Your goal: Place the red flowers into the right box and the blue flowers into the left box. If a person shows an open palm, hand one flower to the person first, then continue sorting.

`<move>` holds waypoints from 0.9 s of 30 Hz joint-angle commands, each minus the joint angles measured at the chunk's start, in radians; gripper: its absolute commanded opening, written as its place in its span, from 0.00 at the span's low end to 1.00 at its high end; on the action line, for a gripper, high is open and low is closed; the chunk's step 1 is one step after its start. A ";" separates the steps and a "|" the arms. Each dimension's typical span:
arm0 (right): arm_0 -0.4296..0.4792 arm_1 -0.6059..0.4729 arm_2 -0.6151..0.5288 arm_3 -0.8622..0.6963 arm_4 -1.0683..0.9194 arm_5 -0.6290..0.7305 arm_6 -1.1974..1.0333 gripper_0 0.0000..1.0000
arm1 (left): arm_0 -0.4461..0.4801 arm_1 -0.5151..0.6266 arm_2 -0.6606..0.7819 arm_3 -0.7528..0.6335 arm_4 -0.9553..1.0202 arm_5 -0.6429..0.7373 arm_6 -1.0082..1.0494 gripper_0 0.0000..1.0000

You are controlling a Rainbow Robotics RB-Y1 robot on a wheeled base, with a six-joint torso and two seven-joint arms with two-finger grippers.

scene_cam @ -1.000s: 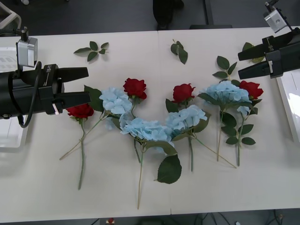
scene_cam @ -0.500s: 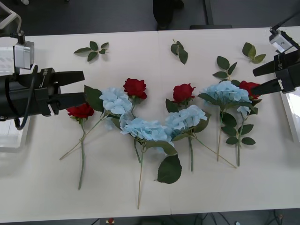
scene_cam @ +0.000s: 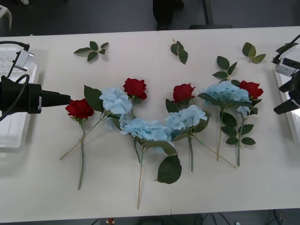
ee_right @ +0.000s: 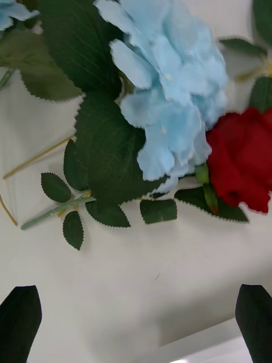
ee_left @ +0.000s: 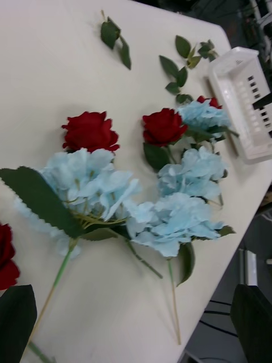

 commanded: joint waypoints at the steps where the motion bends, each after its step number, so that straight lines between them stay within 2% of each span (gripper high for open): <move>1: 0.059 -0.004 -0.023 0.001 0.027 -0.012 -0.179 1.00 | -0.020 0.035 0.031 -0.011 -0.123 0.031 0.161 1.00; 9: 0.207 0.017 -0.023 -0.105 0.092 -0.190 -0.427 1.00 | -0.062 0.035 -0.064 -0.026 -0.436 0.037 0.330 1.00; 18: 0.211 0.102 -0.034 -0.137 0.184 -0.196 -0.641 1.00 | -0.142 0.026 -0.227 -0.026 -0.661 0.036 0.516 1.00; 27: 0.211 0.186 -0.059 -0.206 0.308 -0.204 -0.837 1.00 | -0.165 -0.031 -0.336 -0.014 -0.853 0.037 0.559 1.00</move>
